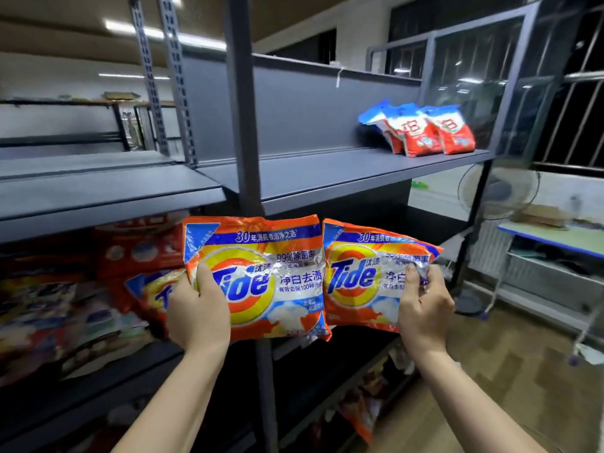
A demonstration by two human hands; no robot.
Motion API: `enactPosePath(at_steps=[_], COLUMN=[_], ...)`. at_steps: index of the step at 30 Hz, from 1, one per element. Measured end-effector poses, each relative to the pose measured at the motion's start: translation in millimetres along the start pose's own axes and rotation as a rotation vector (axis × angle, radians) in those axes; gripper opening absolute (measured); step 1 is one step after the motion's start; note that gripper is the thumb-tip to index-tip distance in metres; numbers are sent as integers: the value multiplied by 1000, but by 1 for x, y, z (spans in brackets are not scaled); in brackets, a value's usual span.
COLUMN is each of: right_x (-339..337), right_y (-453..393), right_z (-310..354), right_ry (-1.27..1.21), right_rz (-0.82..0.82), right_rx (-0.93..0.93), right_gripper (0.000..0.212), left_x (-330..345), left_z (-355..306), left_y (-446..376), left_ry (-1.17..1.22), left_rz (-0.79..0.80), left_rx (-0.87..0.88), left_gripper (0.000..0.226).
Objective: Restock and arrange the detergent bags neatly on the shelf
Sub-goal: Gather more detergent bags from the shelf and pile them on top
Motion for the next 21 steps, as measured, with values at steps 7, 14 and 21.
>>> enactPosePath(at_steps=[7, 14, 21], right_x=[-33, -27, 0], right_y=[-95, -175, -255], right_z=[-39, -75, -116], right_ry=[17, 66, 81], right_rz=[-77, -151, -255], right_rx=[-64, -104, -133], right_gripper=[34, 40, 40], left_x=[73, 154, 254], left_z=[-72, -150, -208], left_y=[50, 63, 32], left_ry=[28, 55, 165], left_rz=[-1, -13, -81], left_rx=[52, 123, 98], left_gripper=[37, 40, 40])
Point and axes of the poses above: each hand's wrist, its own y-axis away from the middle knuckle, its own x-axis out of the palm, z = x × y, the point moved 6 cm from there along -y, towards the middle knuckle, and after that the axes turned 10 degrees about -z, right-handed, at the moved point
